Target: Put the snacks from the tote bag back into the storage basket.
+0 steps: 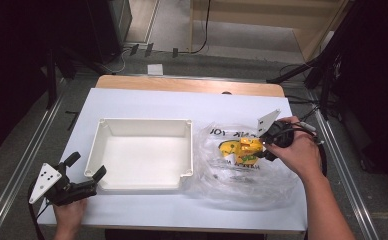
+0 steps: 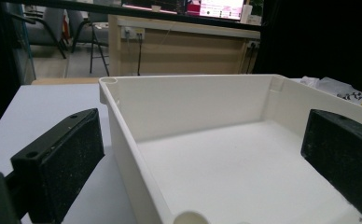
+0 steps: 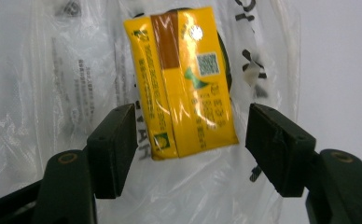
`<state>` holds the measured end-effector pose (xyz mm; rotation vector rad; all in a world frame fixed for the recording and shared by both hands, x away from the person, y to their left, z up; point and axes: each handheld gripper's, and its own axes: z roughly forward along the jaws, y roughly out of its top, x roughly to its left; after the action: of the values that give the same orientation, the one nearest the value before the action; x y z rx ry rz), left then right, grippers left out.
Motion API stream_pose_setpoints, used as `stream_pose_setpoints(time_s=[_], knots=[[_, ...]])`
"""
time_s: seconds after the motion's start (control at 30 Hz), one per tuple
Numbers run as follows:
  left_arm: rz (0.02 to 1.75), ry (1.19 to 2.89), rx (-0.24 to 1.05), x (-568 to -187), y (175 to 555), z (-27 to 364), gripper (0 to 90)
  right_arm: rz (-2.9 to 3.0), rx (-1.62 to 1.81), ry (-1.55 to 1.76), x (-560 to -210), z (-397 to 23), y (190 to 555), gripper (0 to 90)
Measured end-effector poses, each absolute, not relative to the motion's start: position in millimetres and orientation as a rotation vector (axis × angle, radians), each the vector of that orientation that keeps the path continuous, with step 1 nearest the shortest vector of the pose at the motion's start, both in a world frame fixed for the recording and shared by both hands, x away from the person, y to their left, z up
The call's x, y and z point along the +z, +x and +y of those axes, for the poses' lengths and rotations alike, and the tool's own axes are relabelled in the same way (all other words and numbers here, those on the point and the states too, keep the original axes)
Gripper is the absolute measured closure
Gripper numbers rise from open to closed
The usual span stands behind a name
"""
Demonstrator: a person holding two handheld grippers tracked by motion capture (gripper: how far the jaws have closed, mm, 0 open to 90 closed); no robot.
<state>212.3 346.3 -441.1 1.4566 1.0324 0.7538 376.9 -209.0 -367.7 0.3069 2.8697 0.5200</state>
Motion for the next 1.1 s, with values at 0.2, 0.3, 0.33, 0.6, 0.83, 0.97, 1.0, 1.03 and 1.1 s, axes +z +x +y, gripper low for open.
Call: stream_pose_setpoints(time_s=[0.2,0.3,0.33,0.6,0.83,0.97,1.0,1.03,1.1], knots=[[1.03,1.459,0.756,-441.1,212.4,345.9,0.0,2.894,0.468,0.212,-367.5,-197.0,381.9,35.5],[1.031,1.458,0.755,-441.1,212.5,346.0,0.0,2.903,0.463,0.2,-367.9,-193.6,383.9,35.2],[1.03,1.458,0.756,-441.1,212.5,346.0,0.0,2.909,0.458,0.18,-368.3,-192.4,384.8,35.4],[1.03,1.462,0.757,-441.1,212.7,345.0,0.0,2.951,0.332,0.098,-372.6,-177.7,390.5,40.3],[1.03,1.463,0.758,-441.0,212.8,345.2,0.0,3.011,0.279,0.118,-378.0,-171.2,397.2,42.2],[1.029,1.463,0.757,-441.0,212.7,345.2,0.0,3.063,0.231,0.13,-383.7,-167.9,401.4,48.6],[1.028,1.462,0.756,-441.0,212.7,345.2,0.0,3.063,0.231,0.13,-383.7,-167.9,401.4,48.6],[1.029,1.461,0.756,-441.0,212.7,345.3,0.0,3.067,0.229,0.133,-384.3,-167.7,401.7,49.1],[1.028,1.46,0.757,-441.0,212.8,345.6,0.0,3.081,0.221,0.15,-383.5,-167.3,401.2,50.2]])
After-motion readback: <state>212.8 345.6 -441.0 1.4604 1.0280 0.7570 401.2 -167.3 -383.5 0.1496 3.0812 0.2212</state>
